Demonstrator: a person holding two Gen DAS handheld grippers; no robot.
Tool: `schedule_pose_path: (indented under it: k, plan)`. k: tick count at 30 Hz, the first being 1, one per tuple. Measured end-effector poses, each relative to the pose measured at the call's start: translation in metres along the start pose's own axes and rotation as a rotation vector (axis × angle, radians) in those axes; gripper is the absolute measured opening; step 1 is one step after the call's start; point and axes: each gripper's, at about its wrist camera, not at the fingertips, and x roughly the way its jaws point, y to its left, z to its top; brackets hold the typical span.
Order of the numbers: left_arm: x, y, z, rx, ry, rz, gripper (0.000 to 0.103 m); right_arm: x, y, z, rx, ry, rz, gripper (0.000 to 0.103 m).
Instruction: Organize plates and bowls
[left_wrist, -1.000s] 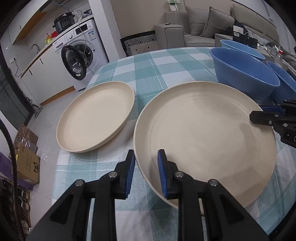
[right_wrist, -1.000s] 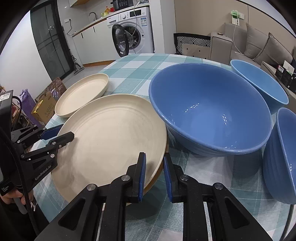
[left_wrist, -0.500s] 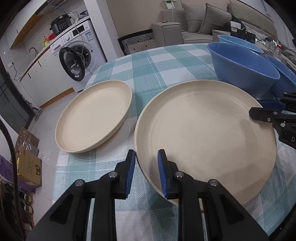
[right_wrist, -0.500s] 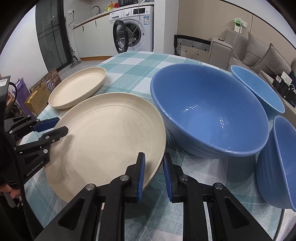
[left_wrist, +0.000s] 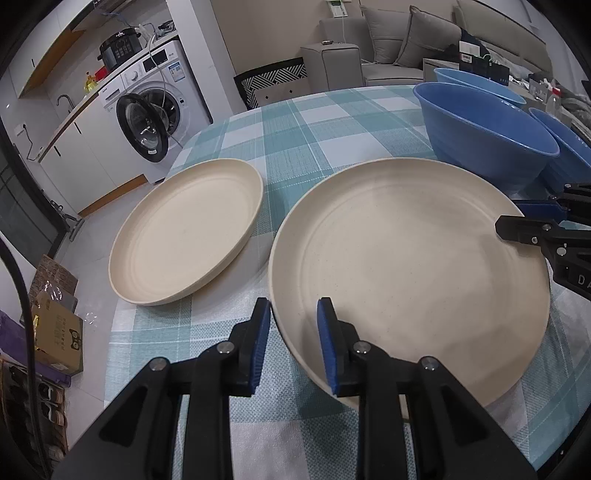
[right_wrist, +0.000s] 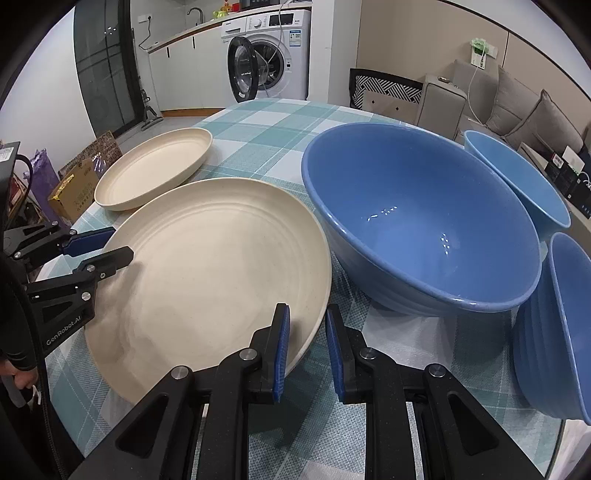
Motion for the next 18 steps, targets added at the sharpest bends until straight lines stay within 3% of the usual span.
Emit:
schedule_pose_path:
  k: [4,7,14,18]
  plan:
    - [-0.001,0.006,0.001,-0.016,0.003,-0.032,0.026,-0.002,-0.004,0.000,0.010,-0.001,0.015,0.020]
    - [-0.007,0.010,0.003,-0.032,-0.014,-0.049,0.027,-0.008,-0.005,0.002,0.020,-0.019,0.034,0.031]
    - [-0.033,0.023,0.007,-0.072,-0.088,-0.083,0.054,-0.033,0.000,0.008,0.017,-0.085,0.118,0.050]
    - [-0.044,0.030,0.010,-0.100,-0.122,-0.094,0.056,-0.051,0.004,0.013,0.022,-0.143,0.191,0.078]
